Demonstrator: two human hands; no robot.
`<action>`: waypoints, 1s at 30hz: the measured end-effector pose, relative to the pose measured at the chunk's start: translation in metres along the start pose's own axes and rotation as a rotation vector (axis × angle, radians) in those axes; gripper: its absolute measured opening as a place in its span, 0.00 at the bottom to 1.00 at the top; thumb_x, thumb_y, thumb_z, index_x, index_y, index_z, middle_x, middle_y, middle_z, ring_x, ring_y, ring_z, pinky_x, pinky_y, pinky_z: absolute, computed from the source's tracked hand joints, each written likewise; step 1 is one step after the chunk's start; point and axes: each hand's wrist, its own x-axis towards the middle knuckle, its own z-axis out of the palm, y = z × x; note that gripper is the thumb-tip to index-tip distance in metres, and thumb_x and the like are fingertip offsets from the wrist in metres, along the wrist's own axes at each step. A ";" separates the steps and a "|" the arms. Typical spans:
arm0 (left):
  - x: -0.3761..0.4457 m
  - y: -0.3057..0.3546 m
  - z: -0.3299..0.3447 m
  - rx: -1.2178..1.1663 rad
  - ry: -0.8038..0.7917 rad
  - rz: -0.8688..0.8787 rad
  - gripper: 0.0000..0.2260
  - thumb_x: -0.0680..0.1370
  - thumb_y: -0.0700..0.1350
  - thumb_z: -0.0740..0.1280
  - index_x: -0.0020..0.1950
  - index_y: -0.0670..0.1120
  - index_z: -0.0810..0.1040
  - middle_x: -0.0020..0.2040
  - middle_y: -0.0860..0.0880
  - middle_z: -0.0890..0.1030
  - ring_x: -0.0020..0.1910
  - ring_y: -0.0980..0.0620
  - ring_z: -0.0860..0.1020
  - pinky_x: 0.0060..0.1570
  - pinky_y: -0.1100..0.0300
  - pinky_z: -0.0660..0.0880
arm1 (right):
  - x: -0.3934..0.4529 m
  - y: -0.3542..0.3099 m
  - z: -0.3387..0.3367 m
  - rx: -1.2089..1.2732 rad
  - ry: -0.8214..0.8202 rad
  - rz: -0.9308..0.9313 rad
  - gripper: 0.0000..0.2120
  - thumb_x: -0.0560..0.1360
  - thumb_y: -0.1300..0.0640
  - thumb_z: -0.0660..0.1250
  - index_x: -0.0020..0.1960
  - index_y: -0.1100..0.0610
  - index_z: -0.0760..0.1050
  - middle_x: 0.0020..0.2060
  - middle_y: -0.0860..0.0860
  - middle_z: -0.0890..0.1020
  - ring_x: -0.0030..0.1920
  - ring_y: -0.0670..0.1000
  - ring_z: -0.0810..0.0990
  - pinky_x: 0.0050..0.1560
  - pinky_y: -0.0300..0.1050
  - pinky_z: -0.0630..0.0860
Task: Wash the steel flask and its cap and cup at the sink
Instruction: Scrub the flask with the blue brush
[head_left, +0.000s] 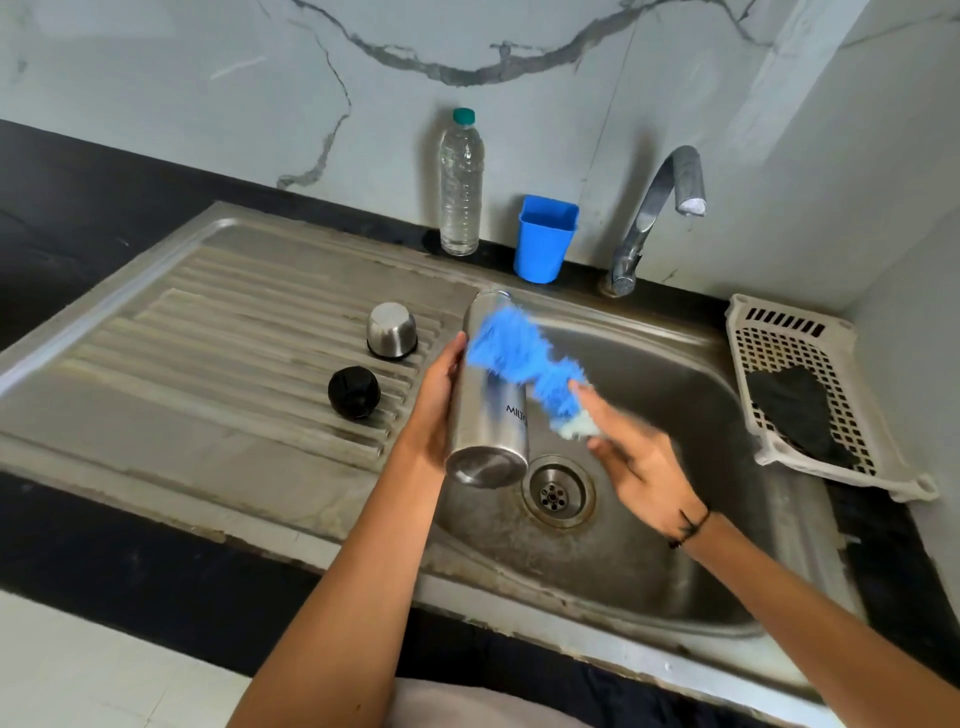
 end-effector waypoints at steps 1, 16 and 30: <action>0.001 -0.002 -0.001 -0.016 -0.025 -0.013 0.21 0.79 0.57 0.58 0.58 0.41 0.76 0.41 0.44 0.81 0.33 0.49 0.81 0.31 0.60 0.78 | -0.005 -0.001 0.005 -0.013 -0.036 -0.008 0.27 0.77 0.59 0.56 0.73 0.44 0.57 0.68 0.30 0.64 0.68 0.37 0.67 0.69 0.35 0.63; -0.001 -0.001 0.009 -0.061 -0.098 -0.104 0.22 0.78 0.54 0.57 0.59 0.38 0.75 0.44 0.39 0.81 0.38 0.43 0.80 0.36 0.55 0.78 | -0.011 0.012 -0.010 0.078 0.011 0.047 0.25 0.79 0.54 0.60 0.74 0.39 0.58 0.69 0.36 0.68 0.67 0.43 0.70 0.68 0.36 0.64; 0.002 0.002 0.002 -0.021 -0.063 -0.027 0.21 0.78 0.56 0.61 0.59 0.40 0.78 0.54 0.37 0.78 0.44 0.45 0.80 0.38 0.58 0.80 | 0.024 0.022 -0.010 -0.028 0.087 0.100 0.33 0.76 0.68 0.60 0.75 0.46 0.56 0.66 0.44 0.72 0.55 0.43 0.76 0.62 0.31 0.68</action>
